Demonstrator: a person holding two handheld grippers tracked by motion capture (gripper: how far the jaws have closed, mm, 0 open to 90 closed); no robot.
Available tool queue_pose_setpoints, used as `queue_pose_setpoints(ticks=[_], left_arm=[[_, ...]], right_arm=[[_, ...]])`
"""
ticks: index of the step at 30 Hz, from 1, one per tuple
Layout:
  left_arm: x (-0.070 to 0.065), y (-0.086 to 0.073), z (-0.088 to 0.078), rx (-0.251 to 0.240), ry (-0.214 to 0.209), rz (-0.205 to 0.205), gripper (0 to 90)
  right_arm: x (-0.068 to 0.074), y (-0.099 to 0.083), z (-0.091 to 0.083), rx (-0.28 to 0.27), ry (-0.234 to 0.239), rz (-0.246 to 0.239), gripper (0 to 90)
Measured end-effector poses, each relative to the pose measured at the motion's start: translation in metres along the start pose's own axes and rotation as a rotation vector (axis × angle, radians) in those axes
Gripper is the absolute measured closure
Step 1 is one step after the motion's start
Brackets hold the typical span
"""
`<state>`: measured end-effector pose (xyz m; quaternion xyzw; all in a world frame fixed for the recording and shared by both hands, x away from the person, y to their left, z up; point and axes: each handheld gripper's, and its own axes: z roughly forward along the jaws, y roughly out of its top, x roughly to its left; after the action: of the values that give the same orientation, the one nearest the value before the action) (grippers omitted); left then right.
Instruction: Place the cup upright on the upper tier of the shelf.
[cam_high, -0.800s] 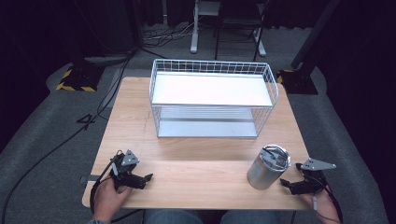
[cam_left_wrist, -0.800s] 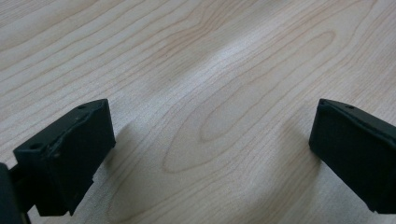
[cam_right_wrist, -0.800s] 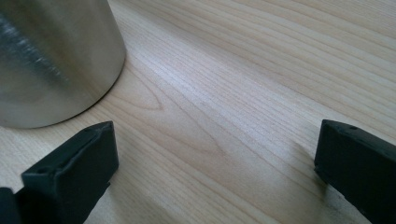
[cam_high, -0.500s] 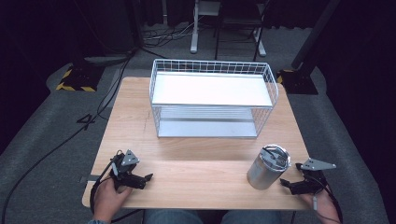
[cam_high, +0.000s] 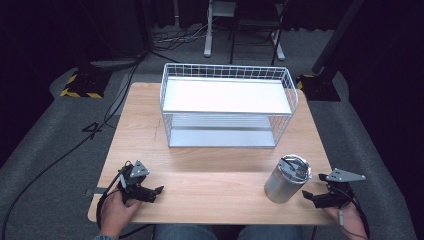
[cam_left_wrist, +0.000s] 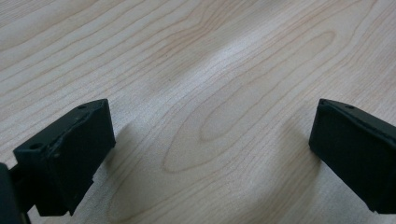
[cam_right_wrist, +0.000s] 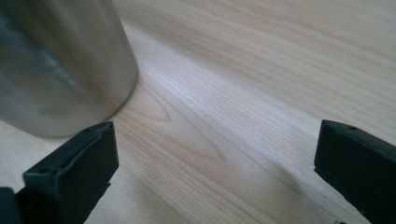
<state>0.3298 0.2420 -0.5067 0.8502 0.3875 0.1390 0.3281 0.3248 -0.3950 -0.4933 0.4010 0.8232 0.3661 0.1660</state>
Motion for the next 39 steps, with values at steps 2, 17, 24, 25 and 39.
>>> queue_pose_setpoints(ticks=[2,17,24,25,39], left_arm=[[0.0,0.0,0.0,0.001,0.005,0.003,0.6],[0.0,0.001,0.0,0.002,0.008,0.001,0.6],[0.0,0.001,0.0,0.002,0.004,-0.002,0.6],[0.0,0.001,0.0,0.003,0.004,-0.002,0.6],[0.0,0.001,0.0,0.003,0.004,-0.003,0.6]], right_arm=[[0.001,0.001,-0.003,-0.011,0.005,-0.001,0.0],[0.017,0.017,-0.04,-0.112,0.029,-0.022,0.0],[0.03,0.029,-0.052,-0.171,0.067,-0.048,0.0],[0.032,0.031,-0.053,-0.18,0.078,-0.053,0.0],[0.052,0.049,-0.054,-0.254,0.176,-0.08,0.0]])
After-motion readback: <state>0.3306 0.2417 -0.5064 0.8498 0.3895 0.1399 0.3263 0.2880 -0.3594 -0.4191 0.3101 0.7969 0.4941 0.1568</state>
